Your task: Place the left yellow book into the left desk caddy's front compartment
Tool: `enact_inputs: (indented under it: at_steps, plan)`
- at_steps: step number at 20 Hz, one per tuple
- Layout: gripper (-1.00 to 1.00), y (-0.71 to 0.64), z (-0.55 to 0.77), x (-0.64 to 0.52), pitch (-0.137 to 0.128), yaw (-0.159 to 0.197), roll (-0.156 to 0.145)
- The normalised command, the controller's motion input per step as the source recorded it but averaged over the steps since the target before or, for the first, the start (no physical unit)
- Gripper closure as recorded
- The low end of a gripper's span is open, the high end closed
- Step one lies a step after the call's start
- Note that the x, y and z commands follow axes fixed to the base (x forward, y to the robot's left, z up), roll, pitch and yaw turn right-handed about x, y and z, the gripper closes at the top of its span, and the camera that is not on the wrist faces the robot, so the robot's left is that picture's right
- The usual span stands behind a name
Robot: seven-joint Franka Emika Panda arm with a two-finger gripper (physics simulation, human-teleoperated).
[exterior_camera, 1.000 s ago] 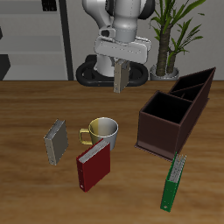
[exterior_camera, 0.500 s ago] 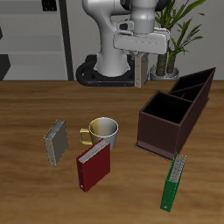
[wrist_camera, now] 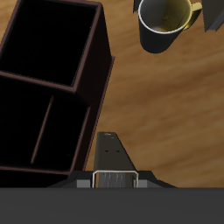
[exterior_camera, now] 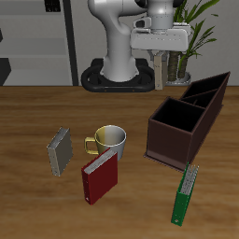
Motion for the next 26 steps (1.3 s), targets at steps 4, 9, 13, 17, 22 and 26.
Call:
enact_inputs:
  at_steps: [4,9,13,17,22,26]
  plan:
    - [1.0,0.09,0.17,0.18,-0.012,-0.006,0.007]
    - [1.0,0.1,0.19,0.15,-0.02,-0.025,-0.005]
    - [1.0,0.25,0.09,0.18,-0.004,-0.024,0.03]
    - [1.0,0.18,0.1,0.09,-0.007,-0.024,0.023]
    - [1.0,0.16,0.08,0.07,-0.007,-0.031,0.017]
    - [1.0,0.12,0.08,0.08,-0.014,-0.012,0.01]
